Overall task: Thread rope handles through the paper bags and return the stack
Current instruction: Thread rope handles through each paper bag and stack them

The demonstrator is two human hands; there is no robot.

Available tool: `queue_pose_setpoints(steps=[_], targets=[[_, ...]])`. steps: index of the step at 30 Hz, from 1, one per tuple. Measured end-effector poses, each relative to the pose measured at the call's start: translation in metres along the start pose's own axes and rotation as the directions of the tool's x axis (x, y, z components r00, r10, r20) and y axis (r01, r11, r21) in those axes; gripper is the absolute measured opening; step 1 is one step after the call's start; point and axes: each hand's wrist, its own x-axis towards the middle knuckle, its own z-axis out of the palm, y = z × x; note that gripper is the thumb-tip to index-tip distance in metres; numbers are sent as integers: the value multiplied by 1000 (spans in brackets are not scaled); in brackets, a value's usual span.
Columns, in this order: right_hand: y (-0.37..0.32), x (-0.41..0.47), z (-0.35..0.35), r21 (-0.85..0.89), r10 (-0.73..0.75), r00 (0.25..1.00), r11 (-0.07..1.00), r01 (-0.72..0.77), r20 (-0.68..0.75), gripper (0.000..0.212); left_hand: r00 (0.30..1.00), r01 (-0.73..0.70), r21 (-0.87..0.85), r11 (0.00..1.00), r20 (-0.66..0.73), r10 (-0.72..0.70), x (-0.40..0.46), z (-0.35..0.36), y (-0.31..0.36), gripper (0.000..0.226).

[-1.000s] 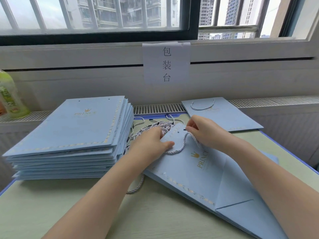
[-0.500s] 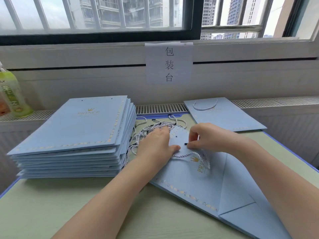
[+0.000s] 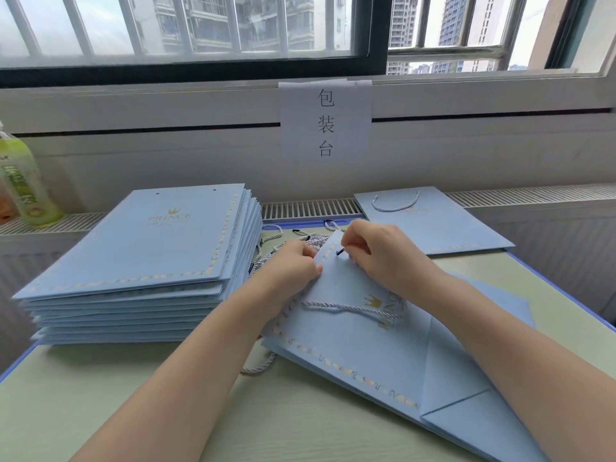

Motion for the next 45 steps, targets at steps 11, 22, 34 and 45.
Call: queue_pose_setpoints(steps=[11,22,34,45], targets=[[-4,1,-1,36,-122,987,991,127,-107,10,996,31,-360,933,90,2,4,-5,0,29],[-15,0,-6,420,142,986,903,-93,-87,12,978,141,-659,739,211,1,1,-13,-2,29],[-17,0,-2,333,107,990,940,-71,-92,12,993,76,-602,795,121,-3,4,-9,-4,23],[-19,-1,-8,491,163,986,858,-149,14,14,995,-78,-333,940,-85,52,4,-9,-5,38]])
